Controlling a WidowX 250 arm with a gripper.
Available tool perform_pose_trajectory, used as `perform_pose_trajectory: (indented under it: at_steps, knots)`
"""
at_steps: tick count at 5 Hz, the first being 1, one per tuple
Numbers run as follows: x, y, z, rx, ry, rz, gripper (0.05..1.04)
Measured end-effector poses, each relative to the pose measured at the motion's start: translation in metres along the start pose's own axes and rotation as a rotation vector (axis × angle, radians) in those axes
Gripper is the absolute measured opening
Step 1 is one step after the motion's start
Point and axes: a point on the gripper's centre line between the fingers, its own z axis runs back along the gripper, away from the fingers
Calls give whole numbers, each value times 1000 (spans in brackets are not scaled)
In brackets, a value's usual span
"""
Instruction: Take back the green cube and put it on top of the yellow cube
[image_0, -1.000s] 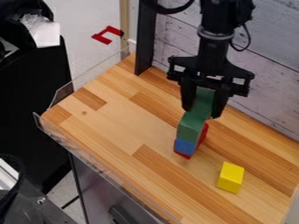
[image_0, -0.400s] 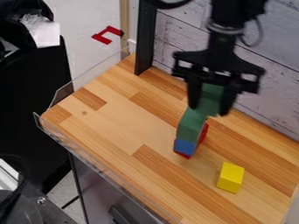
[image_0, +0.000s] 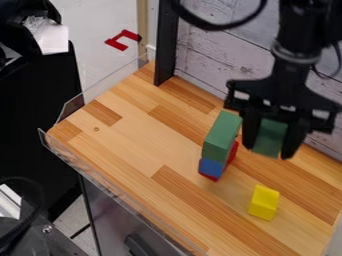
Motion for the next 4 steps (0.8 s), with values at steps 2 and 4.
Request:
perform_pose_trajectory:
  at_steps: [2,4]
  knots:
    - [10,-12,-40,32,59,0,533]
    - [5,-19,-49,24,80,4,533]
